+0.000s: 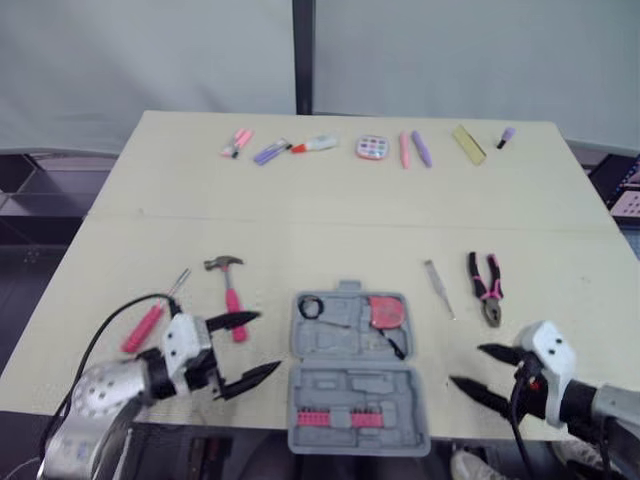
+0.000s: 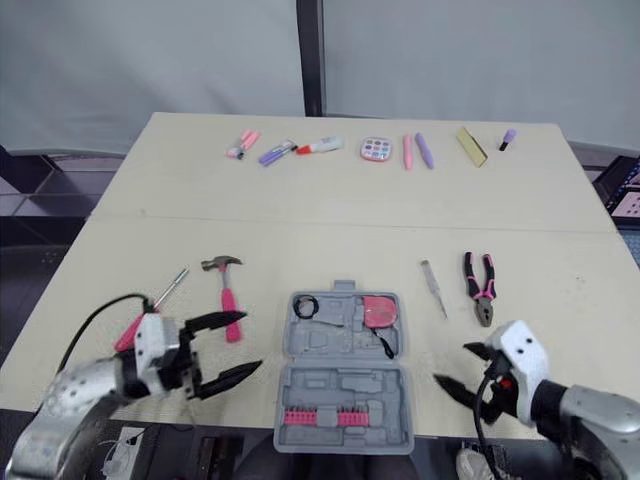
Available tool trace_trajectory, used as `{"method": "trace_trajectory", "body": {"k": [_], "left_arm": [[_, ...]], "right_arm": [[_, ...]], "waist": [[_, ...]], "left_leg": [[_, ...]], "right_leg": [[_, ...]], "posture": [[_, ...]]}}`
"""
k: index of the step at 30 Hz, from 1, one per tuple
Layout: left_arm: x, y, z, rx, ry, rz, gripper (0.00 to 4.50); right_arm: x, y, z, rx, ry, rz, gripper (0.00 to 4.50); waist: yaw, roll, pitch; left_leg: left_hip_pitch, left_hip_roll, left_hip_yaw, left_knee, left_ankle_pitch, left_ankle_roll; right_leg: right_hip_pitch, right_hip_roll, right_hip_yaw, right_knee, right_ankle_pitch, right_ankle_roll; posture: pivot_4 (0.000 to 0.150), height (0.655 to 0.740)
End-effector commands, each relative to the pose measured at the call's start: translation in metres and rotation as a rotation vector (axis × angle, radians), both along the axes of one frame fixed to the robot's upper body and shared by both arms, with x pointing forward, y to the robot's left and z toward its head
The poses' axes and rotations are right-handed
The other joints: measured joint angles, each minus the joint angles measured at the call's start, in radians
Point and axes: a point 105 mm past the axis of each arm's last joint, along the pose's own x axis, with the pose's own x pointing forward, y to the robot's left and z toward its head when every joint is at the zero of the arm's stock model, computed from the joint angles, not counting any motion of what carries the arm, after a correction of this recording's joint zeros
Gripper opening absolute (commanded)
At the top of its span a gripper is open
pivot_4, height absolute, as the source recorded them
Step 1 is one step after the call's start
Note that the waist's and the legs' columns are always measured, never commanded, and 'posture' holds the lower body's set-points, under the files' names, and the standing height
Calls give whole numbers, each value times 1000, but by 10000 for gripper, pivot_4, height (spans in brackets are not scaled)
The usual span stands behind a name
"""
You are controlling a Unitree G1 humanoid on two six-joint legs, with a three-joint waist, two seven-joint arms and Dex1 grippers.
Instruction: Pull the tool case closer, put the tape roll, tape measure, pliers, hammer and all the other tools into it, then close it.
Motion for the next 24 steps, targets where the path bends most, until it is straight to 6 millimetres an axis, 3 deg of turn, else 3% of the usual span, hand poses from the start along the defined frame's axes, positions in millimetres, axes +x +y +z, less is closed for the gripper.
{"method": "trace_trajectory", "body": {"k": [1,6,14,24], "left_arm": [[3,-13,9,-18,4,-79,45000],[11,-24,13,18,-1,-161,45000],[17,-41,15,18,-13,-200,45000],[17,-42,14,18,-21,-171,45000]], "right_arm": [[12,-18,9,-9,-72,-160,44516],[28,-37,15,-27,-135,-321,44516],[63,-55,3,-37,-108,-531,44516],[92,-42,-10,51,-49,-599,44516]], "waist": [[-4,0,0],[-11,1,0],[-21,2,0],[-25,4,2]], "left_leg": [[0,0,0,0,0,0],[0,1,1,1,0,-1],[0,0,1,1,0,0],[0,0,1,1,0,0]], "right_leg": [[-1,0,0,2,0,0],[-1,1,0,2,0,0],[-2,1,0,4,0,0],[-5,0,1,12,0,0]], "posture": [[1500,7134],[1500,7134],[1500,7134],[1500,7134]]}}
